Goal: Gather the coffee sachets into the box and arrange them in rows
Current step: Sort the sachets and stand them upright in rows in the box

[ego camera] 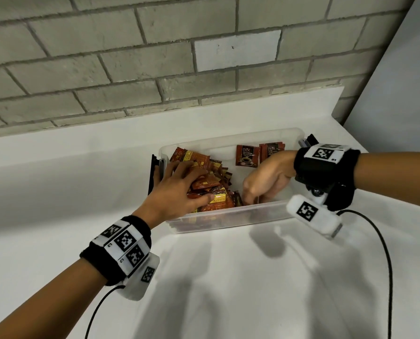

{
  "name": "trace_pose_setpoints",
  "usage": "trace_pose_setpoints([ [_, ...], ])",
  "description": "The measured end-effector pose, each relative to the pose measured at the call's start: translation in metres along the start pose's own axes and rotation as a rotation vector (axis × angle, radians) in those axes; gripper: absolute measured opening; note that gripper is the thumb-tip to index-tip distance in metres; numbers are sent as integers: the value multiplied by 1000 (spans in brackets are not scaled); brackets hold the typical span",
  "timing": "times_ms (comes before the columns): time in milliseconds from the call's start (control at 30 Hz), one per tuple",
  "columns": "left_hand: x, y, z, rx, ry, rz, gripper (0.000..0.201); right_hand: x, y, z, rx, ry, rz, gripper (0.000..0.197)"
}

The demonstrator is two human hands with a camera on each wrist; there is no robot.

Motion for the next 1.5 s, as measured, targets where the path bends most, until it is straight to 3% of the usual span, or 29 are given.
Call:
trace_pose_setpoints([
  [233,-4,-6,-2,-72,-17,-34,84,21,4,22,492,-146,-181,34],
  [300,-3,-5,-1,-73,-26,-27,86,18,4,17,438,-92,-186,28],
  [433,-3,-6,-1,-59,-8,-50,81,10,-18,8,275,-63,-367,31],
  [600,-4,-8,-3,-104,4,-98,80,17,2,32,431,-169,-238,24],
  [1167,-8,-13,-1,-155,-40,-103,77,-9,-26,17,412,-169,-385,24],
  [1333,-8,-12,0,-166,-48,-92,78,-1,-22,26,572,-241,-313,15],
  [1367,-7,-11,0,-151,-45,-89,79,0,-21,30,598,-256,-308,20],
  [1500,-5,-9,1,-129,-57,-101,78,4,-18,41,547,-291,-310,22],
])
Point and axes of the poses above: each hand's wrist, its own x-axis towards the middle knuckle, its own y-axis out of the palm, z = x × y, the point moved 7 cm from there along x, towards the middle knuckle, and after that the axes turned 13 degrees about -y, right-handed, at the moved point
